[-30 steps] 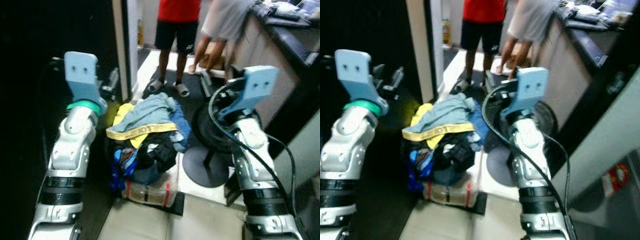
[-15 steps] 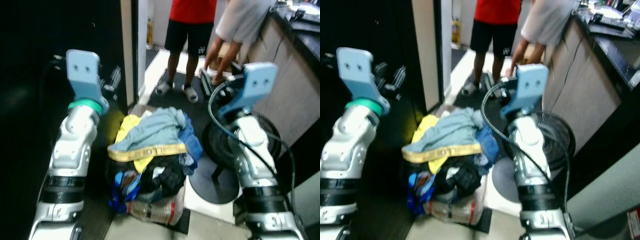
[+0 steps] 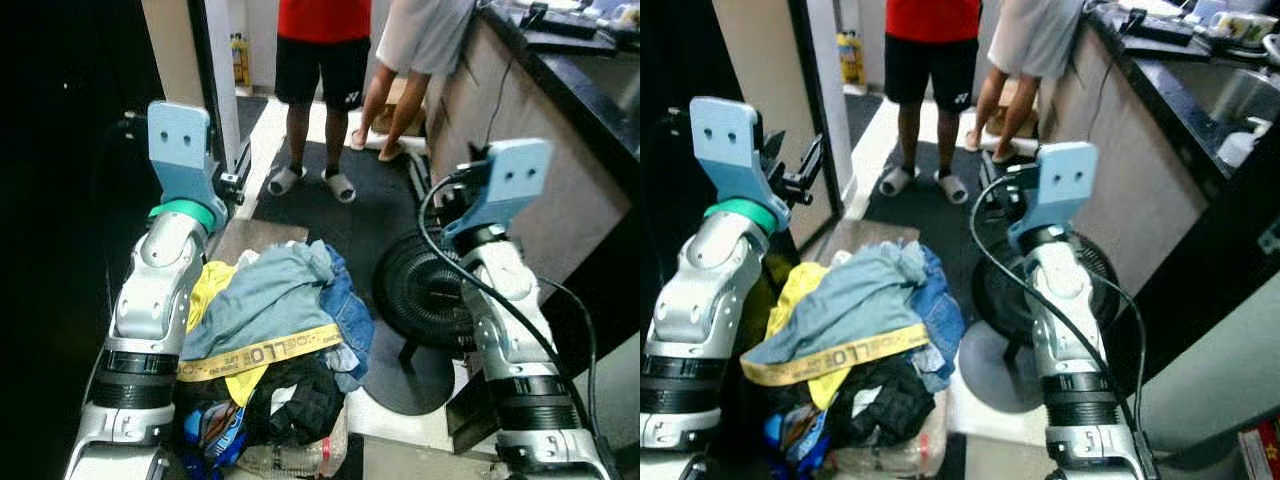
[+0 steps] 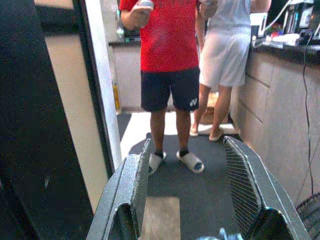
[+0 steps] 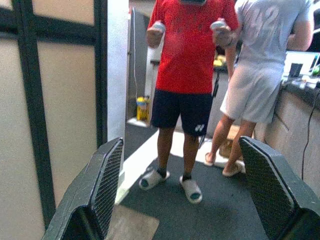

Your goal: Clothes washing

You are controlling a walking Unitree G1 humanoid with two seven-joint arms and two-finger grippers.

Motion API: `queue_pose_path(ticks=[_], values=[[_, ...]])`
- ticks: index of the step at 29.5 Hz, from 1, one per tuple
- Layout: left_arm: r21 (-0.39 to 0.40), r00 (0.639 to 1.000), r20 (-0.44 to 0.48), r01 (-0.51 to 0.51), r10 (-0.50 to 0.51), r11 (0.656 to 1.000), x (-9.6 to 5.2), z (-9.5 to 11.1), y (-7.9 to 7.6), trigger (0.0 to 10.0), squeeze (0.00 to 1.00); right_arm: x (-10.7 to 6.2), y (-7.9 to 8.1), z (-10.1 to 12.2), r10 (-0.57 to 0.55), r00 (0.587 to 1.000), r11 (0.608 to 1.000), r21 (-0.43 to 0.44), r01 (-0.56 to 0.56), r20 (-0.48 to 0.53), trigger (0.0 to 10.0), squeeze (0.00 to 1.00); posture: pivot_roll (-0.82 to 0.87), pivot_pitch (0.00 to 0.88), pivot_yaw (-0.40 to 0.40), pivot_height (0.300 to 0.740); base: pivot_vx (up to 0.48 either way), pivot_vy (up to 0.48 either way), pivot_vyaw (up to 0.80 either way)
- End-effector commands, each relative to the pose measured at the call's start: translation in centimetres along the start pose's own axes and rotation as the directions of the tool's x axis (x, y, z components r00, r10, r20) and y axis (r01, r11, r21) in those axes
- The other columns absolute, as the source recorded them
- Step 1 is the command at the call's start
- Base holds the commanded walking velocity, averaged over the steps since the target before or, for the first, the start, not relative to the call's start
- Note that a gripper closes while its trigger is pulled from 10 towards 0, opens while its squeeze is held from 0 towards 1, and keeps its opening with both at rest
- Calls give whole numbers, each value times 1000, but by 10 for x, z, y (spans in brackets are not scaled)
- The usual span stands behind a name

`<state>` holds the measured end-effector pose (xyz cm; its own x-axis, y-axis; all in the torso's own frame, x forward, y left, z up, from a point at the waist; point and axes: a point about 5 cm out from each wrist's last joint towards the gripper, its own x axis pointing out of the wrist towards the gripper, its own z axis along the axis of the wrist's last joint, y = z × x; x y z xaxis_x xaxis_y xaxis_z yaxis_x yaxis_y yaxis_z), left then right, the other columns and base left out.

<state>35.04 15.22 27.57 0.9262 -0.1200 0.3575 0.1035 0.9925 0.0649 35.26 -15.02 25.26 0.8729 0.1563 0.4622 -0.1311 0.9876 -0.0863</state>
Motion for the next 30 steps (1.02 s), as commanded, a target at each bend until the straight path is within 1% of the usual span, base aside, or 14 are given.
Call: queue_pose_path(ticks=[1,2,5,7,11,13,16,18,19,21,23,27,28,30], values=[[12,999,-43,17,-16,1000,-4,-13,-3,10000,0,-7,-1,-12,14,999,1000,-17,-15,-40,10000,0,44,27,24,740,0,0,0],[12,999,-43,17,-16,1000,-4,-13,-3,10000,0,-7,-1,-12,14,999,1000,-17,-15,-40,10000,0,44,27,24,740,0,0,0],[48,989,-146,-11,18,999,-17,-46,2,10000,0,-19,12,-39,68,988,997,-11,-70,-135,10000,0,50,42,16,740,0,0,0],[48,989,-146,-11,18,999,-17,-46,2,10000,0,-19,12,-39,68,988,997,-11,-70,-135,10000,0,50,42,16,740,0,0,0],[73,969,-241,-36,53,997,-35,-75,5,10000,0,-27,26,-58,136,969,990,-7,-141,-207,10000,0,67,98,-13,740,0,0,0],[73,969,-241,-36,53,997,-35,-75,5,10000,0,-27,26,-58,136,969,990,-7,-141,-207,10000,0,67,98,-13,740,0,0,0],[69,953,-289,-75,92,995,-48,-89,11,10000,0,-28,42,-60,215,954,977,31,-213,-210,10000,0,87,127,-33,740,0,0,0],[65,949,-299,-86,102,994,-51,-92,12,10000,0,-28,46,-60,229,951,973,38,-226,-207,10000,0,87,127,-33,740,0,0,0],[74,939,-323,-100,118,992,-57,-99,13,10000,0,-29,54,-63,261,942,965,61,-254,-211,10000,0,100,141,-42,740,0,0,0],[74,939,-323,-100,118,992,-57,-99,13,10000,0,-29,54,-63,261,942,965,61,-254,-211,10000,0,100,141,-42,740,0,0,0],[99,926,-344,-128,155,987,-66,-108,18,10000,0,-30,64,-67,298,929,955,79,-287,-219,10000,0,116,166,-59,740,0,0,0],[108,919,-354,-146,175,983,-70,-112,20,10000,0,-30,68,-69,315,923,949,88,-302,-221,10000,0,117,169,-62,740,0,0,0],[100,904,-376,-180,205,979,-74,-118,24,10000,0,-30,73,-71,329,917,944,116,-310,-227,10000,0,116,194,-79,740,0,0,0],[87,890,-400,-201,219,976,-75,-125,25,10000,0,-30,73,-75,330,912,943,140,-303,-246,10000,0,119,203,-84,740,0,0,0]])
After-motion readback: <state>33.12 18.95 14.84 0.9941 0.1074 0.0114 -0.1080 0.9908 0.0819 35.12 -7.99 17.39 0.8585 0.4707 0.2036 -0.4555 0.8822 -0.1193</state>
